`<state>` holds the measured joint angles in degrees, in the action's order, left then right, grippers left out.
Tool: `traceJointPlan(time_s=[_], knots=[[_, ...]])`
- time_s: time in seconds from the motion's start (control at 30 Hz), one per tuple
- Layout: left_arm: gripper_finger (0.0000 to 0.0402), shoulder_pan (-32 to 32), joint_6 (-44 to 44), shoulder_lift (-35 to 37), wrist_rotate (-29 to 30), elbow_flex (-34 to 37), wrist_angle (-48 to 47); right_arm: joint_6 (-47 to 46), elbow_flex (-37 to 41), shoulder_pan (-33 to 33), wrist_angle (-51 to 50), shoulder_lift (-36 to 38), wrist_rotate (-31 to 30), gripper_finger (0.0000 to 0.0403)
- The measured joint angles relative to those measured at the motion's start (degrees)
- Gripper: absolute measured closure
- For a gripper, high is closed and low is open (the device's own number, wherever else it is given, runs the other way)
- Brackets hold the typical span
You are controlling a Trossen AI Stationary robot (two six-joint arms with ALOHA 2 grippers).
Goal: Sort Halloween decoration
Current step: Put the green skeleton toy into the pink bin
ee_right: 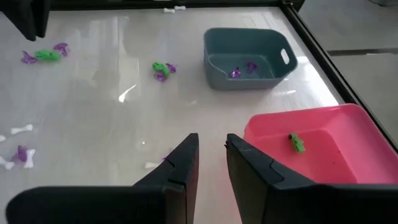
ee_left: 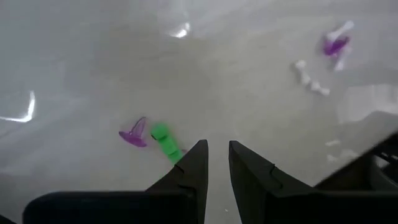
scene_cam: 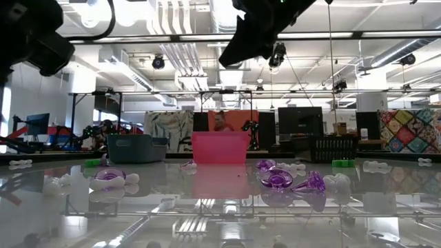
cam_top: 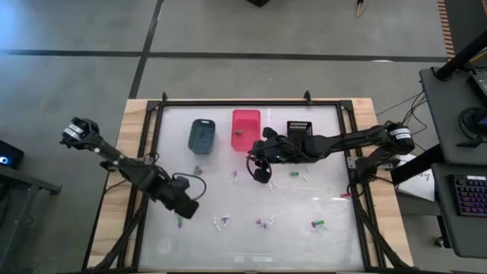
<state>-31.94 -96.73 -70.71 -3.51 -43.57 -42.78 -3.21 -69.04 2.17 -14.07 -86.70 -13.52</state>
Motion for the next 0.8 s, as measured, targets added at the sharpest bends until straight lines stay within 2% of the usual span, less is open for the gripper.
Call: traceJointPlan(time_s=[0.13,0.33,0.5,0.8], knots=[[0.0348,-0.79,-1.40,-4.85,0.85,-2.88,-2.14,0.29,0.00,0.22,-0.17,0.02,0.00,0.0332],[0.0323,-1.88,-1.33,-12.14,-1.94,-8.17,-10.71,0.93,0.00,0.35,-0.17,0.02,0.00,0.0333],[0.0304,-3.22,-0.93,-16.06,-1.86,-10.87,-10.80,1.37,0.00,0.35,-0.17,0.02,0.00,0.0328],[0.0292,-3.52,-1.15,-20.76,-3.14,-10.69,-10.82,1.49,0.00,0.35,-0.20,0.02,0.00,0.0330]])
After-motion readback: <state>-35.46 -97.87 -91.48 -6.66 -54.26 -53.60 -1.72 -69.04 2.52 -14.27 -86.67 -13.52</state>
